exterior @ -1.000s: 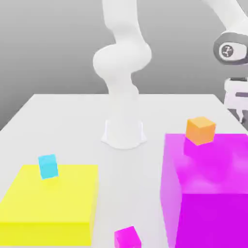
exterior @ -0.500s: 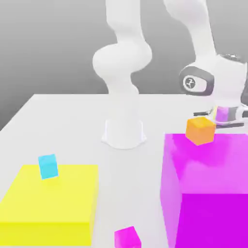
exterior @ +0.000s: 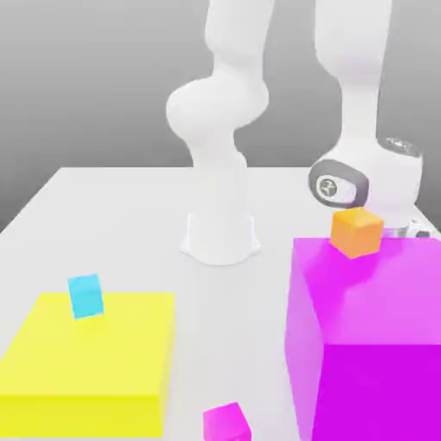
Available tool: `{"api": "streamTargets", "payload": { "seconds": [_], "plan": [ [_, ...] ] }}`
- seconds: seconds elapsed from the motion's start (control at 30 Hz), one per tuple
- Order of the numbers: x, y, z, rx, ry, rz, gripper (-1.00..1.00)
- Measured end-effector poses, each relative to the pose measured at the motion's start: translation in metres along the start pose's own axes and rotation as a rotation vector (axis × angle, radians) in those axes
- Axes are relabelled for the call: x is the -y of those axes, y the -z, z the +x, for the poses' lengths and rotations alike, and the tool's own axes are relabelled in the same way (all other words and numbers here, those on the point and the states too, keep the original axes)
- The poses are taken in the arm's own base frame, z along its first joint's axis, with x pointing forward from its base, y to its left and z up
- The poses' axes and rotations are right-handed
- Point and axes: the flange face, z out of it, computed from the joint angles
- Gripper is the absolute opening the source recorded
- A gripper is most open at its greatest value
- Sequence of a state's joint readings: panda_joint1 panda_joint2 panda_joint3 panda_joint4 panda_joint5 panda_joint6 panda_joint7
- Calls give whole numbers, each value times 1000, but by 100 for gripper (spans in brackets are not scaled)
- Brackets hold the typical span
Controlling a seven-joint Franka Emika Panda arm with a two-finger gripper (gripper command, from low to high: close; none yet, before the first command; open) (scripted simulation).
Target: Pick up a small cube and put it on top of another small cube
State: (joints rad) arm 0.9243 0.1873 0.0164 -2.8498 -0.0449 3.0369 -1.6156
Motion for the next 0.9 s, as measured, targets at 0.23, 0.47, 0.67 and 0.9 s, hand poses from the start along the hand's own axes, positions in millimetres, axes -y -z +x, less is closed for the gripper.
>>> {"api": "streamTargets", "payload": {
  "seconds": [0.23, 0.47, 0.67, 0.9],
  "plan": [
    [-6, 56, -12, -9, -69, 3, -100],
    [-79, 78, -23, 34, -198, 24, -100],
    [-143, 97, -17, 101, -280, 32, -100],
    [-204, 140, -62, 169, -537, 26, -100]
  ]
}}
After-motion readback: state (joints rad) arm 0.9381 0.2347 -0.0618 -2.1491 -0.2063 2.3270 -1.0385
